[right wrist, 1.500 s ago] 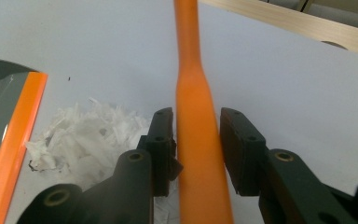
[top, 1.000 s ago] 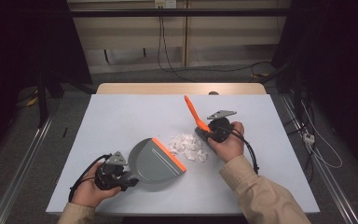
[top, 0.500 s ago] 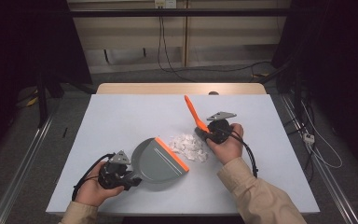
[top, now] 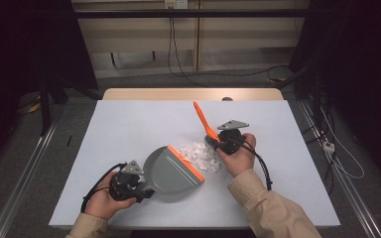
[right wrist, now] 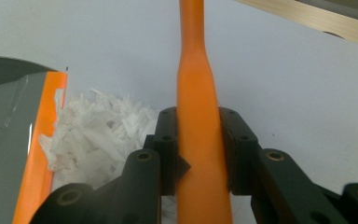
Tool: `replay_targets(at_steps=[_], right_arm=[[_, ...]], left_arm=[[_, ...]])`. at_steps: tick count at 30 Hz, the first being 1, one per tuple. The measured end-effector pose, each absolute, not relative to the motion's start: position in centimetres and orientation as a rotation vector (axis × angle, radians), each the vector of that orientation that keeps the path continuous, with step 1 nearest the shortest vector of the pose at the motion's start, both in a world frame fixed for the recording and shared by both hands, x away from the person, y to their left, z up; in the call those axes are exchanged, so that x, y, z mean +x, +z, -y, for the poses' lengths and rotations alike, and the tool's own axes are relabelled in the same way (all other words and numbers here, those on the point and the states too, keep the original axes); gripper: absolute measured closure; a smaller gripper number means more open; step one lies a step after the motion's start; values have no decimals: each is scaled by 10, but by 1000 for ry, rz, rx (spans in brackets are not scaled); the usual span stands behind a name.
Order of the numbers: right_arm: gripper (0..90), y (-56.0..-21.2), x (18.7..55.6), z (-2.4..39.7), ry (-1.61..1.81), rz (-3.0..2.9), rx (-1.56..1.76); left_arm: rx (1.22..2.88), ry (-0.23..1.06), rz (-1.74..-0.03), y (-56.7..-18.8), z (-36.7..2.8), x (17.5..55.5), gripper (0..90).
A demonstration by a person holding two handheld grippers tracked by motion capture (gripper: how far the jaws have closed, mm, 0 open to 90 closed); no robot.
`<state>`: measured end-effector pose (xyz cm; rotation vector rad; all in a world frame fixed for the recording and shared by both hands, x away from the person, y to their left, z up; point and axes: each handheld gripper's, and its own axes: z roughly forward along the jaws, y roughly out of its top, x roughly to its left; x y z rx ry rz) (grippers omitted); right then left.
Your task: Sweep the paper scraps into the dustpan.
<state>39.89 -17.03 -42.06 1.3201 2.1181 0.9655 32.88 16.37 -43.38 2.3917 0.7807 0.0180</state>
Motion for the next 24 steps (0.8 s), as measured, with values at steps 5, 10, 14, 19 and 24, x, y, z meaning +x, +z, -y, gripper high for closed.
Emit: replay_targets(at_steps=[5, 10, 14, 19, 24], right_arm=[[711, -421, 398, 168, 970, -2113, 1319], [711, -421, 398, 166, 975, -2108, 1315], [711, -422, 398, 166, 979, -2105, 1318], [710, -422, 397, 165, 983, -2105, 1319], [710, -422, 397, 162, 988, -2105, 1311]], left_arm=[[2393, 10, -781, -434, -161, 329, 632], [2390, 7, -787, -435, -160, 330, 632], [2406, 6, -773, -435, -160, 330, 632], [2413, 4, -764, -435, -159, 331, 631], [2401, 23, -788, -436, -156, 330, 631]])
